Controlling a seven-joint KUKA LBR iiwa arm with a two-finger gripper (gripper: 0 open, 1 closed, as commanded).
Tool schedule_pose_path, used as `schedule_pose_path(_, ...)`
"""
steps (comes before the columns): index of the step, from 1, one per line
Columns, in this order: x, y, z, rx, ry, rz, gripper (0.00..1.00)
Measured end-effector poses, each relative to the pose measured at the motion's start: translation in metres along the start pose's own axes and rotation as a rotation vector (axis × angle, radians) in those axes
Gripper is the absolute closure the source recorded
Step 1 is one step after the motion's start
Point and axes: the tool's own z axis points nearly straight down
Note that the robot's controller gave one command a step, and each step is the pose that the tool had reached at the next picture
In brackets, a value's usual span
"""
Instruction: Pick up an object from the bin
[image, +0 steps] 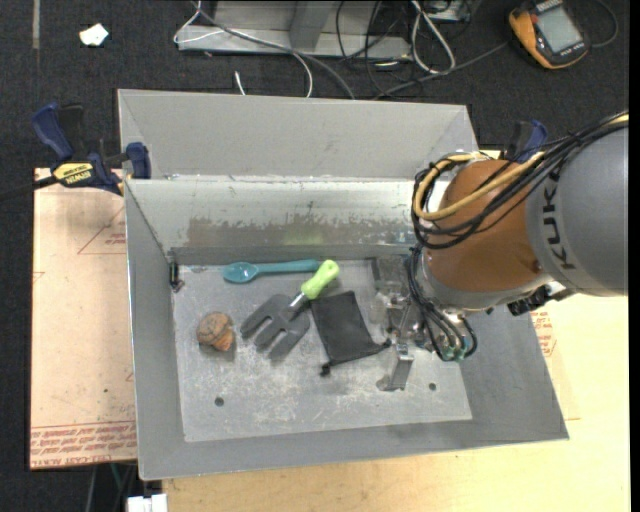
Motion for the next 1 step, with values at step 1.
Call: schedule_pose_path(1,-0.0366,-0.0116,0.0507,-0.002,-0.009,0.077,0.0)
